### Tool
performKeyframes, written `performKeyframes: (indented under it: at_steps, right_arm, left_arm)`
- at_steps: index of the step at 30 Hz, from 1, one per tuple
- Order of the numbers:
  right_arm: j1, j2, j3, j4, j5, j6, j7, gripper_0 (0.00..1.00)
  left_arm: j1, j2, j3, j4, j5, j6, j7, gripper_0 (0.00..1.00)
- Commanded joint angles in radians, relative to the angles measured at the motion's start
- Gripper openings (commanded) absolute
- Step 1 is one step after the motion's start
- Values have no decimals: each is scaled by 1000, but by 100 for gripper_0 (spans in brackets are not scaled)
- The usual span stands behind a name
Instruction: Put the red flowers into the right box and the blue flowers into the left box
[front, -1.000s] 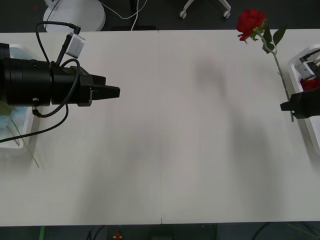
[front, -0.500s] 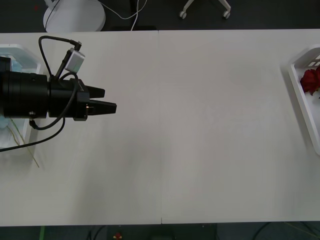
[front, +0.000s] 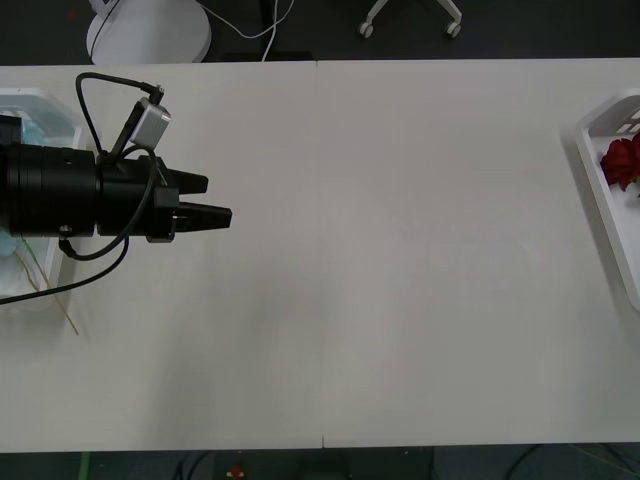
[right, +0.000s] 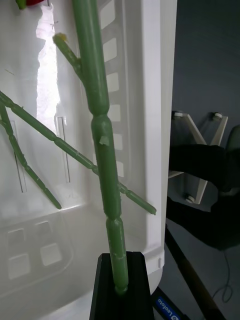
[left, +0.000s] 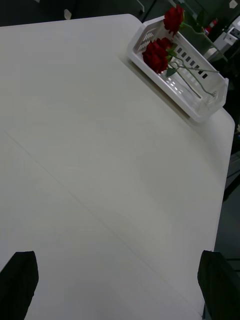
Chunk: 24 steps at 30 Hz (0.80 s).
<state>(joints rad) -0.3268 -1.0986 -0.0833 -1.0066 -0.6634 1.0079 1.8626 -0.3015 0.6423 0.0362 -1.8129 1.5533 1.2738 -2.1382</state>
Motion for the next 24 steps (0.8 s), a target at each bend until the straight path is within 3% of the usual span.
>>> performKeyframes:
  at_steps: [1, 3, 4, 5, 8, 11, 18, 24]
  right_arm:
    - [-14, 22, 19, -1, 18, -8, -36, 0]
    - [-18, 22, 25, -1, 15, -6, -36, 0]
    - [-20, 25, 30, -1, 10, -6, -36, 5]
    - [-21, 26, 31, -1, 7, -6, -37, 21]
    - [-20, 29, 36, -1, 1, -6, -39, 50]
    - [-21, 29, 36, -1, -21, -6, -34, 68]
    - [-77, -10, 30, -12, -151, 71, -11, 83]
    - [-129, -90, 27, -113, -309, 166, 15, 87]
  left_arm:
    - [18, 37, -6, 23, 18, -22, -49, 92]
    - [18, 37, -6, 23, 18, -22, -49, 92]
    - [18, 37, -6, 23, 18, -22, -49, 92]
    - [18, 37, -6, 23, 18, -22, -49, 92]
    - [18, 37, -6, 23, 18, -22, -49, 93]
    - [18, 37, -6, 23, 18, -22, -49, 92]
    - [18, 37, -6, 23, 18, -22, -49, 92]
    - [18, 37, -6, 23, 18, -22, -49, 92]
